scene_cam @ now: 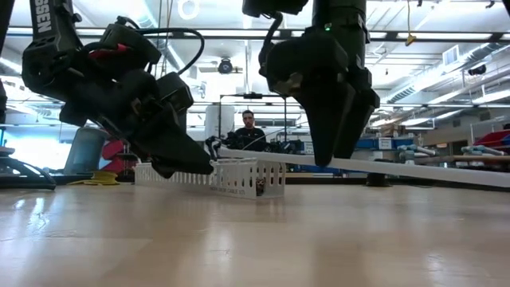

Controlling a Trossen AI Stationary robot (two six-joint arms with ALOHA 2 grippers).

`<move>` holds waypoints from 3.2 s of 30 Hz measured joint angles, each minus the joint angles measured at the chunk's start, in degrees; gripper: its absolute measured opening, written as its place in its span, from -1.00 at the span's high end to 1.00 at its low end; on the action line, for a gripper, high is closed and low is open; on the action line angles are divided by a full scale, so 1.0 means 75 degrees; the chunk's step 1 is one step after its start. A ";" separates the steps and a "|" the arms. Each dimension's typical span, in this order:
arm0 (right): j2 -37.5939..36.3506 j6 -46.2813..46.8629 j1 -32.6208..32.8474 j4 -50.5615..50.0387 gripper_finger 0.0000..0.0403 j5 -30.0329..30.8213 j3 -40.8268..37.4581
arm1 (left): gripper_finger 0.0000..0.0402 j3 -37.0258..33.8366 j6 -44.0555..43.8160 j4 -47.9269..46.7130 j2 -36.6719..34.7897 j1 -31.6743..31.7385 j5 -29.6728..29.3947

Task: Ziptie cables
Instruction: Close the white cable duct

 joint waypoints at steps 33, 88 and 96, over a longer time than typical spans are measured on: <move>-0.0008 0.0538 -0.0160 0.0479 0.01 -0.0708 0.0000 | 0.27 0.0003 0.0058 0.0402 0.0000 0.0000 -0.0270; -0.0506 0.0263 0.0515 0.0469 -0.14 0.1864 0.0286 | 0.27 0.0303 0.0093 0.0277 0.0428 -0.0354 0.0133; -0.1154 0.2067 0.2088 -0.0834 -0.11 0.4601 -0.0094 | 0.27 0.0109 0.0336 0.0349 -0.0460 -0.0592 0.0020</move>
